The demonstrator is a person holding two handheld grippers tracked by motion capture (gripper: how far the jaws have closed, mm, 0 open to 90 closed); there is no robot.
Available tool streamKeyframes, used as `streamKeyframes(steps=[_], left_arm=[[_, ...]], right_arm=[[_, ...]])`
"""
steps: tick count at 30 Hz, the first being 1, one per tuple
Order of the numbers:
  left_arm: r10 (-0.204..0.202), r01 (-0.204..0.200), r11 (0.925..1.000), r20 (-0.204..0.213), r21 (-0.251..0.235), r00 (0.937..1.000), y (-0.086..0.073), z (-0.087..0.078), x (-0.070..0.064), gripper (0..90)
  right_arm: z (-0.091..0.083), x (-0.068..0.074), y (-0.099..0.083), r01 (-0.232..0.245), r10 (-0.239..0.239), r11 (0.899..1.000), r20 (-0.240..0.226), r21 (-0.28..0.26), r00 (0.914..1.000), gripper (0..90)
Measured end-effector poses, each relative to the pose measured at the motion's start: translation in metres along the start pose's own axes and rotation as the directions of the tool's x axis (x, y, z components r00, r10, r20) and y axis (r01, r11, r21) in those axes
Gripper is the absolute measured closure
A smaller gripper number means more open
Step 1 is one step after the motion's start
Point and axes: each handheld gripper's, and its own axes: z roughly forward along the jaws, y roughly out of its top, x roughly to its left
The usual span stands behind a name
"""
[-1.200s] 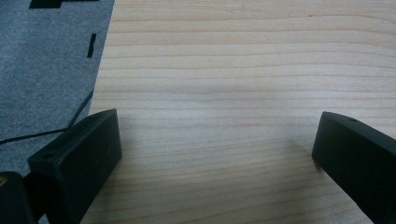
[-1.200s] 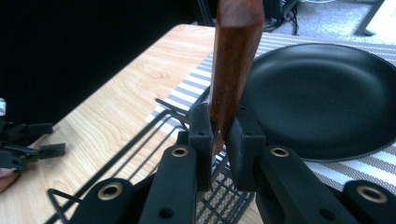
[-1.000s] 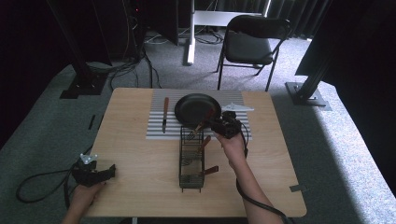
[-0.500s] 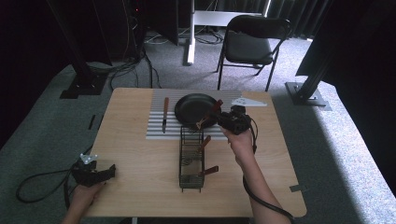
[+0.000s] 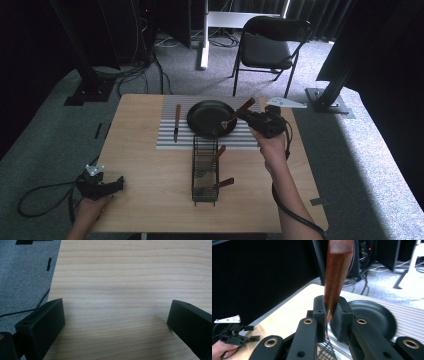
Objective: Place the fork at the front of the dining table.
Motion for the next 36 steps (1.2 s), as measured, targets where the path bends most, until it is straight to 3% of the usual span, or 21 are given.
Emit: streamKeyframes(steps=[8, 16, 25, 36], left_arm=[[0.000, 0.000, 1.0000, 0.000, 0.000, 1.0000, 0.000, 0.000, 0.000, 1.2], [-0.002, 0.002, 1.0000, 0.001, -0.001, 1.0000, 0.000, 0.000, 0.000, 1.2], [-0.001, 0.001, 1.0000, 0.000, 0.000, 1.0000, 0.000, 0.000, 0.000, 1.2], [-0.001, 0.001, 1.0000, 0.001, 0.000, 1.0000, 0.000, 0.000, 0.000, 1.3]], right_arm=[[-0.010, -0.021, -0.003, -0.025, 0.025, 1.000, 0.066, 0.005, 0.9975, 81.1], [-0.014, -0.047, -0.016, -0.045, 0.036, 0.998, 0.157, 0.053, 0.9869, 81.1], [-0.008, -0.076, -0.039, -0.073, 0.037, 0.989, 0.269, 0.126, 0.9624, 81.1], [0.016, -0.089, -0.059, -0.098, 0.014, 0.971, 0.361, 0.217, 0.9326, 81.1]])
